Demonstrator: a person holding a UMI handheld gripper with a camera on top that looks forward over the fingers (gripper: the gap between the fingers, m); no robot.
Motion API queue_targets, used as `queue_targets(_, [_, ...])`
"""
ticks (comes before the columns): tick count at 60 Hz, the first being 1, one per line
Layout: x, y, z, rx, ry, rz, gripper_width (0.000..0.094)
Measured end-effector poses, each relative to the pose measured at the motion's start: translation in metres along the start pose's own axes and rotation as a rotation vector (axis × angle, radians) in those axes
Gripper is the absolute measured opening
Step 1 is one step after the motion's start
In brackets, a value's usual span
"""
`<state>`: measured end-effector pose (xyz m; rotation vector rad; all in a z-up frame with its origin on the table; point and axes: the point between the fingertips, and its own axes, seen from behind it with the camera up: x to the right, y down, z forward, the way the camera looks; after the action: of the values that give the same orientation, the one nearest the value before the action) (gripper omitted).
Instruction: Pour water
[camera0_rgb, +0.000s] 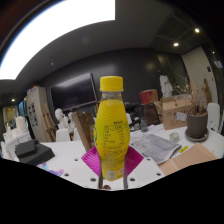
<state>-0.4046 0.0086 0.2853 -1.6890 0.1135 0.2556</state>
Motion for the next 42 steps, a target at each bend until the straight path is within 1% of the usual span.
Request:
queue_targets(1, [0.007,0.001,0.002,-0.012,0.017,-0.026,0.0274])
queue_targets(5, [0.038,0.029,0.008,-0.065,0.073,-0.121,0.0274])
queue_targets(11, [0.076,0.087,0.015,-0.148,0.124,-0.162,0.0273])
queue_targets(12, [0.082,0.100,0.017,-0.156,0.130,-0.169,0.0274])
queue_targets(22, [0.109,0.169,0.018,-0.264,0.158,-0.196,0.0274])
queue_targets(29, [0.116,0.204,0.014,-0.307,0.166,-0.228,0.0278])
queue_targets(31, [0.114,0.201,0.019,-0.276,0.166,-0.230,0.0279])
queue_targets(33, [0.116,0.202,0.014,-0.274,0.173,-0.228,0.0283])
queue_targets(35, [0.116,0.202,0.013,-0.271,0.179,-0.213,0.0353])
queue_targets(41, [0.119,0.203,0.011,-0.287,0.194,-0.157,0.0477])
queue_targets(42, [0.120,0.203,0.010,-0.294,0.197,-0.151,0.0520])
